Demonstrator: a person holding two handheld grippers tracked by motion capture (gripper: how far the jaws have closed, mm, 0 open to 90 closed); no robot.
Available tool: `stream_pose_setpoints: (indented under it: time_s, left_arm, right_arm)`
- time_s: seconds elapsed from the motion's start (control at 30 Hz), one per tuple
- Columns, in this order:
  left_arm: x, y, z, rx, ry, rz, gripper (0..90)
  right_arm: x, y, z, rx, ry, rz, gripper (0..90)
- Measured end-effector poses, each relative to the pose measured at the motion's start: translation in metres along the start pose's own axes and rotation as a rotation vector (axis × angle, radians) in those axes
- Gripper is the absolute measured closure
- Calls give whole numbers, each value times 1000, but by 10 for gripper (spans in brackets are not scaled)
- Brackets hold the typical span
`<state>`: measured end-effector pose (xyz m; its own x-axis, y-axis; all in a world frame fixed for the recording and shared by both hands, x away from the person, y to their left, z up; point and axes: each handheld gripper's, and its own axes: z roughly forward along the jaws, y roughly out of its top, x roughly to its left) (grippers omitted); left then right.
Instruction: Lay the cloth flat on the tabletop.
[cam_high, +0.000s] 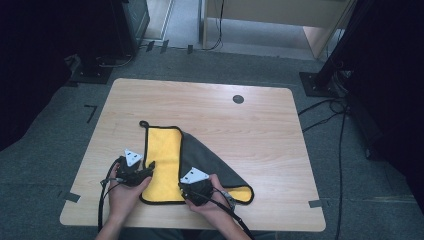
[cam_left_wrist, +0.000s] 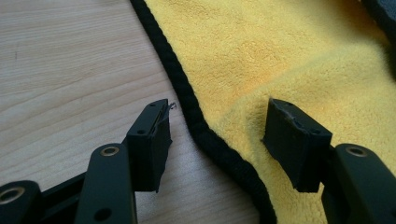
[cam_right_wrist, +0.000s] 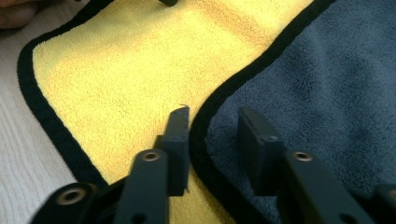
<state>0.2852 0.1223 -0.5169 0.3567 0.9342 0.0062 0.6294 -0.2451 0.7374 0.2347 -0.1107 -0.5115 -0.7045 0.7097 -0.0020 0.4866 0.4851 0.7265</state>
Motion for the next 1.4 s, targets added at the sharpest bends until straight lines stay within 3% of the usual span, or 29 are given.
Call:
stream_pose_setpoints:
  time_s: [0.1,0.27,0.43,0.63,0.8,0.87,0.93,1.0,1.07,1.13,1.23,1.27,1.33,1.4]
  left_arm:
    - [0,0,0,2,-1,0,411]
    - [0,0,0,0,0,1,412]
    - [0,0,0,0,1,1,412]
    - [0,0,0,-1,1,1,412]
    - [0,0,0,0,-1,-3,411]
    - [0,0,0,2,-1,-1,412]
    - [0,0,0,1,-1,-2,412]
    - [0,0,0,0,-3,-3,411]
    - [0,0,0,0,-9,-4,406]
    - [1,0,0,5,-19,1,382]
    - [3,-1,-3,17,-57,-7,315]
    - [4,-1,-4,27,-64,-8,296]
    - [4,-2,-8,47,-65,-6,274]
    - [3,-5,-12,62,-67,15,251]
  right_arm:
    - [-5,2,-5,-8,-4,22,812]
    - [-25,10,-18,-66,-25,65,822]
    - [-73,18,-32,-126,-120,137,826]
    - [-158,20,-40,-159,-276,253,828]
    - [-216,17,-38,-149,-380,353,818]
    - [-233,15,-34,-139,-434,355,745]
    - [-247,11,-29,-116,-549,343,584]
    - [-254,7,-33,-122,-554,410,554]
    - [-252,5,-38,-139,-499,450,551]
    - [-244,2,-41,-140,-453,418,537]
    - [-218,-5,-50,-106,-376,358,487]
    - [-203,-12,-56,-93,-359,339,480]
    - [-180,-26,-68,-79,-328,314,430]
    - [-163,-41,-79,-59,-336,290,406]
